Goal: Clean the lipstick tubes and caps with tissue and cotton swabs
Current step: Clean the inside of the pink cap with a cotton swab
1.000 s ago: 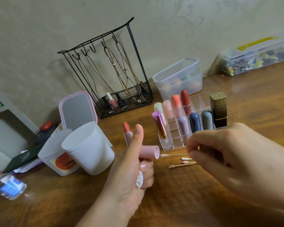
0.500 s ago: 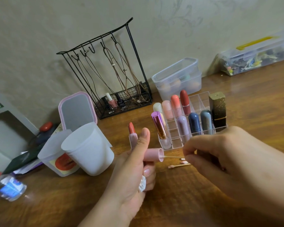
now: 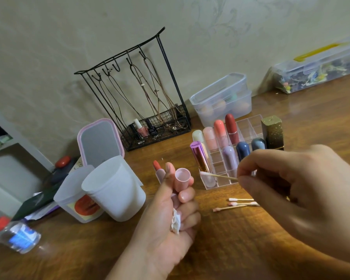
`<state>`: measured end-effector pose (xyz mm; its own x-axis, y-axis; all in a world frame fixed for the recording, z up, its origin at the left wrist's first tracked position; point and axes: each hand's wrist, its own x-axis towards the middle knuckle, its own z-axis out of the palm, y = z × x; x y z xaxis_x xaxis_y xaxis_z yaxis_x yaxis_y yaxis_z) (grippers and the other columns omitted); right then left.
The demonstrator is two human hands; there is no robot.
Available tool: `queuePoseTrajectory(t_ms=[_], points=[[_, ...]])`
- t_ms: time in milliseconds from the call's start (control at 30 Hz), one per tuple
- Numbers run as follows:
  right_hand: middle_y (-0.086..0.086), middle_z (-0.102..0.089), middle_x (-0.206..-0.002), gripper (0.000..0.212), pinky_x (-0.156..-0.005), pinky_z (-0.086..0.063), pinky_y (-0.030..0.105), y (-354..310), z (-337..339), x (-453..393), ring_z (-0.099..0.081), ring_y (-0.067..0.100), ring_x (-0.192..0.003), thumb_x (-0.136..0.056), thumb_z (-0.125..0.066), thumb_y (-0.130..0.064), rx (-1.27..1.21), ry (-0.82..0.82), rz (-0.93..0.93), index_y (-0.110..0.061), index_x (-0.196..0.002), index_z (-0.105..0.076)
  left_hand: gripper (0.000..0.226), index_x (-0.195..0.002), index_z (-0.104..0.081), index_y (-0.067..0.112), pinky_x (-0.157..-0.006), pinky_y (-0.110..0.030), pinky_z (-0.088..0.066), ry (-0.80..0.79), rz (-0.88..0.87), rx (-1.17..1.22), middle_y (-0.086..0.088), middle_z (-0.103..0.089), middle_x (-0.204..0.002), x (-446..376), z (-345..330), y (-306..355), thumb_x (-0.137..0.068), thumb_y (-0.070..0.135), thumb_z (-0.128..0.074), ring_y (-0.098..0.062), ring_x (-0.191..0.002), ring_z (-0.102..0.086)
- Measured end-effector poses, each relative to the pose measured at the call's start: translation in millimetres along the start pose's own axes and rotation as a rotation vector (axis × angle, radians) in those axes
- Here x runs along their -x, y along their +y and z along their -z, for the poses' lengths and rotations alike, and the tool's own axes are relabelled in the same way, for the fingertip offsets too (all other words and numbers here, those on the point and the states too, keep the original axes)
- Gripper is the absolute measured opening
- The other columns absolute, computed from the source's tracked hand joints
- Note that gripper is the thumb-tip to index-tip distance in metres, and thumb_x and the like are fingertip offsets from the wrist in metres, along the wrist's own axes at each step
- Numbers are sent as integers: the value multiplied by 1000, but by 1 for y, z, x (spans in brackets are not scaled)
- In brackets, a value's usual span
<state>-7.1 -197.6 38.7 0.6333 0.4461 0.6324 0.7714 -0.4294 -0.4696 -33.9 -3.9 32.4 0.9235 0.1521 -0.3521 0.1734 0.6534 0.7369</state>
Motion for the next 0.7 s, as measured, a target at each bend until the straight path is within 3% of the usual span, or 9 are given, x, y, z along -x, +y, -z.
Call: queuePoseTrajectory(t_ms=[233,400,500,633,700], points=[[-15,-52,-49,7,-40,-31,5,-2,-1,1,-45,-4,-43,-85,-57,-37,-33,-4,48,-34,-79,-59,46,-60,-69,14,-35,-17,-22,-53,-20,-42,1,-40,-53,5,-4,-1,-85,50,-54,-5,-36,-30],[-17,-51,-49,8,-45,-30,0,-2,-2,1,-45,-5,-44,-80,-68,-26,-63,-29,86,-32,-76,-63,38,-66,-75,15,-34,-19,-33,0,-29,-72,0,-48,-54,5,-6,0,-74,51,-62,-8,-40,-43],[-22,-44,-51,6,-48,-29,-3,-2,-6,2,-37,-10,-43,-78,-69,-27,-54,-49,97,-32,-76,-65,37,-68,-75,17,-38,-19,-37,9,-64,-136,1,-52,-56,6,-5,-2,-70,52,-63,-8,-44,-48],[-18,-50,-56,16,-43,-34,8,-2,-14,5,-36,-2,-43,-86,-56,-34,63,-15,145,-27,-78,-68,34,-66,-74,17,-47,-19,-42,-20,-216,-349,-3,-61,-61,11,-6,-10,-68,49,-62,-8,-51,-55],[-10,-58,-55,24,-42,-35,12,-2,-17,5,-46,6,-39,-87,-50,-33,119,2,150,-22,-78,-70,32,-67,-74,18,-41,-15,-35,-41,-297,-460,-5,-63,-62,15,-7,-15,-71,47,-60,-6,-48,-52]])
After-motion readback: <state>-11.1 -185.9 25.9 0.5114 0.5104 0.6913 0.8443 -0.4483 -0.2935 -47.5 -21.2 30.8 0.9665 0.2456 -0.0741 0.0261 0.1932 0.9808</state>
